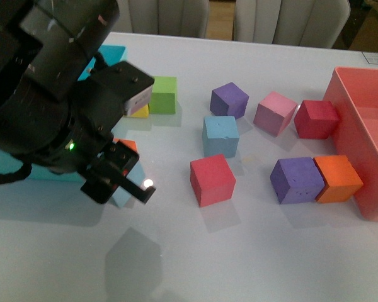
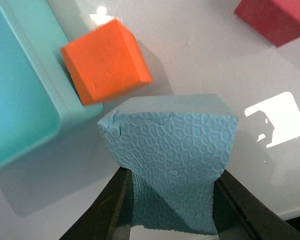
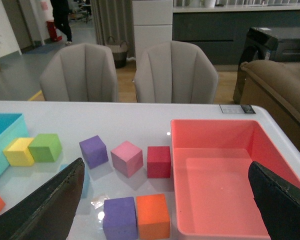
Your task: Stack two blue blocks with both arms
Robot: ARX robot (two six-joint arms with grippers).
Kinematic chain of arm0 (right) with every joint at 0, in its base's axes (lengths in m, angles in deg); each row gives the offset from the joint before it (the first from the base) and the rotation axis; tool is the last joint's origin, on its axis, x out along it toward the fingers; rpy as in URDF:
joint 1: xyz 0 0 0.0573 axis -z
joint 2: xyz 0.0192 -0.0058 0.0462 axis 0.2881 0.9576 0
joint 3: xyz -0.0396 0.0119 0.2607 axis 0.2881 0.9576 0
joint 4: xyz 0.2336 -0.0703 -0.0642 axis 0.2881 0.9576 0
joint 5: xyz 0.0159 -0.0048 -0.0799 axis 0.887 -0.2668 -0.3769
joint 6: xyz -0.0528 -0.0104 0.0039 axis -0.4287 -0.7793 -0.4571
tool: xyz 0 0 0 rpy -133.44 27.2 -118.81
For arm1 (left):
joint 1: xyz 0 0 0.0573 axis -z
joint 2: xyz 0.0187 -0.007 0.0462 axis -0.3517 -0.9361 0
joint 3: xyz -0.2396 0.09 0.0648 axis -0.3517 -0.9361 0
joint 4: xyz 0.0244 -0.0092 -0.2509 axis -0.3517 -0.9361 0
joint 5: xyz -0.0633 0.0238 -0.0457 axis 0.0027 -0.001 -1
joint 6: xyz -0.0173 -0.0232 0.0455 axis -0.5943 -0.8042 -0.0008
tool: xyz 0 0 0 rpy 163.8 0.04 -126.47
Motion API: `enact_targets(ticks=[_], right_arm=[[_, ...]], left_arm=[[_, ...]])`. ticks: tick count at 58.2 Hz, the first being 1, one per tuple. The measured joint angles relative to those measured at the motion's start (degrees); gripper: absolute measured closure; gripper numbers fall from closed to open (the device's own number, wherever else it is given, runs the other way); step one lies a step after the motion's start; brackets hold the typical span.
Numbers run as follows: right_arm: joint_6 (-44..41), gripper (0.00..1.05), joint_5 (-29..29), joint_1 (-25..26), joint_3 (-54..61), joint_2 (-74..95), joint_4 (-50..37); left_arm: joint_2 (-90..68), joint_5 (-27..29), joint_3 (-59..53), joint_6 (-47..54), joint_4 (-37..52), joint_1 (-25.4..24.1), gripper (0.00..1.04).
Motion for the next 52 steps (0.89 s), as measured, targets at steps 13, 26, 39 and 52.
enact_targets(ticks=[13, 26, 39, 52], right_arm=[[0.0, 0.09, 0.0, 0.0, 0.0, 0.0, 0.0], [0.0, 0.09, 0.0, 0.0, 0.0, 0.0, 0.0], [0.0, 0.09, 0.0, 0.0, 0.0, 0.0, 0.0], [0.0, 0.09, 0.0, 0.0, 0.0, 0.0, 0.0]], left_arm=[[-1.2, -0.2, 10.2, 1.0, -3.3, 2.0, 0.72], [-9.0, 0.0, 22.6, 3.5, -7.1, 3.2, 0.73], [-16.2, 0.5, 33.6, 5.3, -10.3, 3.8, 0.73], [-22.1, 0.8, 41.8, 6.4, -12.9, 5.2, 0.73]])
